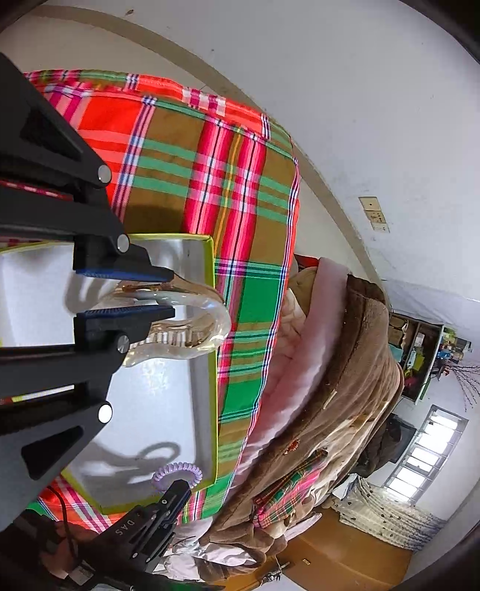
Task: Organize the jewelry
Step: 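Carry the claw clip with the left tool while the right tool carries the hair tie, then open the left tool to drop the claw clip while the right tool releases the hair tie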
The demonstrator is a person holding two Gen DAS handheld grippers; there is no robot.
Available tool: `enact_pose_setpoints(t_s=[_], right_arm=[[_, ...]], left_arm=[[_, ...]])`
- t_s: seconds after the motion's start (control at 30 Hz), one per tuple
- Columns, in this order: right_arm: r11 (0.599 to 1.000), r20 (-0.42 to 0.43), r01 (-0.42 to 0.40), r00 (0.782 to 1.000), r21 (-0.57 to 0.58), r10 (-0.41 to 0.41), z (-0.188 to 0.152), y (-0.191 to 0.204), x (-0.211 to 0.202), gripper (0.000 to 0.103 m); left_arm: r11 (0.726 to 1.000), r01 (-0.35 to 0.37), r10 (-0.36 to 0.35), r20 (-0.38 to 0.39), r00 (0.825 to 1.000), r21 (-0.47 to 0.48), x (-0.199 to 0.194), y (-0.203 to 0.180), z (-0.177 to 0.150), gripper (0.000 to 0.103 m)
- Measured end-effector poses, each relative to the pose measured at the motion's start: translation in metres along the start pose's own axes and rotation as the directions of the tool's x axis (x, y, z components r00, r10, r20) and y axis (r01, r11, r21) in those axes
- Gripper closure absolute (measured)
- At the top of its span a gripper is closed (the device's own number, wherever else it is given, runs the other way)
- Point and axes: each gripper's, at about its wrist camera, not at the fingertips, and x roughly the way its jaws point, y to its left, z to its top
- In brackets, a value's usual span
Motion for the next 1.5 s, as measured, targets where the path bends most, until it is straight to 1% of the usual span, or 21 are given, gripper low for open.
enact_pose_setpoints(t_s=[0.27, 0.4, 0.5, 0.57, 0.7, 0.83, 1.07, 1.2, 1.27, 1.3, 1.33, 1.4, 1.5], right_arm=[[1.0, -0.021, 0.013, 1.0, -0.015, -0.013, 0.005, 0.004, 0.016, 0.093], [1.0, -0.033, 0.017, 0.999, -0.025, -0.018, 0.005, 0.006, 0.021, 0.093], [0.999, -0.03, 0.02, 0.999, -0.031, -0.021, 0.005, 0.006, 0.022, 0.093], [0.999, -0.029, 0.021, 0.999, -0.03, -0.022, 0.005, 0.006, 0.022, 0.093], [0.999, -0.025, 0.025, 0.999, -0.033, -0.026, 0.004, 0.008, 0.022, 0.093], [0.999, -0.028, 0.027, 0.999, -0.033, -0.028, 0.004, 0.008, 0.023, 0.093], [0.999, -0.032, 0.029, 0.999, -0.022, -0.03, 0.005, 0.004, 0.025, 0.093], [1.0, -0.029, 0.024, 0.999, -0.006, -0.024, 0.005, 0.002, 0.025, 0.092], [1.0, -0.02, 0.008, 1.0, 0.004, -0.008, 0.006, 0.001, 0.022, 0.092], [1.0, -0.013, 0.008, 1.0, 0.005, -0.008, 0.005, 0.001, 0.02, 0.092], [1.0, -0.009, 0.008, 1.0, 0.004, -0.008, 0.005, 0.001, 0.019, 0.092], [1.0, -0.002, 0.012, 1.0, 0.004, -0.012, 0.006, 0.002, 0.017, 0.089], [1.0, 0.002, 0.006, 1.0, 0.01, -0.007, 0.005, 0.003, 0.012, 0.088]], left_arm=[[1.0, -0.018, 0.018, -0.002, 1.0, 0.021, 0.007, 0.0, 0.003, 0.089], [1.0, -0.016, 0.016, -0.004, 1.0, 0.015, 0.008, 0.002, 0.004, 0.089], [1.0, -0.016, 0.016, -0.008, 1.0, 0.016, 0.007, 0.002, 0.004, 0.089], [0.999, -0.008, 0.008, 0.006, 1.0, 0.034, 0.001, -0.001, 0.003, 0.089], [0.998, -0.026, 0.026, 0.004, 1.0, 0.052, 0.001, -0.005, 0.005, 0.089], [0.998, -0.037, 0.037, -0.012, 0.999, 0.047, 0.008, -0.006, 0.004, 0.089], [0.998, -0.037, 0.038, -0.015, 0.999, 0.043, 0.009, -0.007, 0.002, 0.089], [0.999, -0.033, 0.034, -0.016, 0.999, 0.027, 0.009, -0.005, 0.003, 0.089], [0.999, -0.035, 0.035, -0.016, 0.999, 0.022, 0.008, -0.004, 0.003, 0.089], [0.999, -0.031, 0.032, -0.017, 0.999, 0.019, 0.008, -0.003, 0.002, 0.087], [0.999, -0.027, 0.028, -0.018, 0.999, 0.02, 0.007, -0.004, 0.002, 0.082], [0.999, -0.029, 0.029, -0.017, 0.999, 0.019, 0.004, -0.004, 0.001, 0.077], [0.999, -0.03, 0.03, -0.012, 0.999, 0.022, -0.001, -0.006, -0.001, 0.073]])
